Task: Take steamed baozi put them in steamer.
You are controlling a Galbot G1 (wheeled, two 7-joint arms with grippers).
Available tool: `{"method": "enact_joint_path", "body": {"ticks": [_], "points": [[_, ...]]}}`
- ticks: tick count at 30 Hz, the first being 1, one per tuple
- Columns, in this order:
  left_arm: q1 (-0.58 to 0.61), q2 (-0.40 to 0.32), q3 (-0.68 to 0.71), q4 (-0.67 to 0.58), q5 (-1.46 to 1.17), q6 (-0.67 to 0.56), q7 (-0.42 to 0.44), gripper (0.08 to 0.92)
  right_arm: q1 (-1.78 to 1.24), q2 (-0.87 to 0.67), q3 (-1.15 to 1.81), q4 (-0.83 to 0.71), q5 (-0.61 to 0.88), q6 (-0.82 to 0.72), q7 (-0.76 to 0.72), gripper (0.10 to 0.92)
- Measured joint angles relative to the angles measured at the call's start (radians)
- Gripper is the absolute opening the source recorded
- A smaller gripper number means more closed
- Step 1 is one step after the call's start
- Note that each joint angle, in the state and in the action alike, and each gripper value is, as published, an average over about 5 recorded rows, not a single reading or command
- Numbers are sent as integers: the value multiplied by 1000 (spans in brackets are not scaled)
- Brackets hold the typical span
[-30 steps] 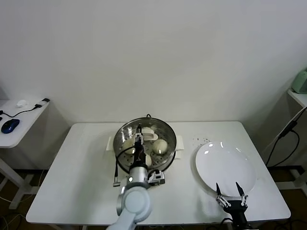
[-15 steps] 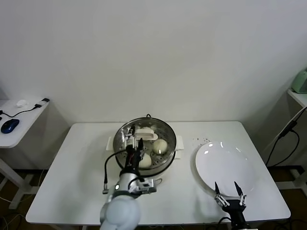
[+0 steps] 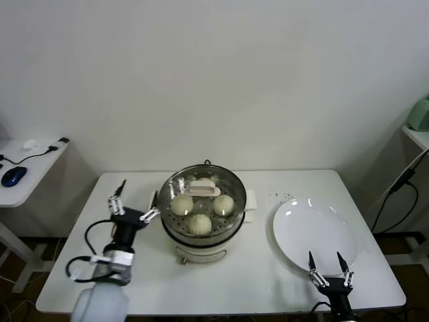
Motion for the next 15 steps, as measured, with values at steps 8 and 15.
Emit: {"method": "enact_joint_path", "body": {"ticks": [8,15], "points": [[65,43,-110,129,-327,-133,5,823,6,-3,-3,-11,10,19,-2,823],[105,51,-111,248,-440,-235,19,823,-2,-14,-7,-9,27,20,-18,823]]}}
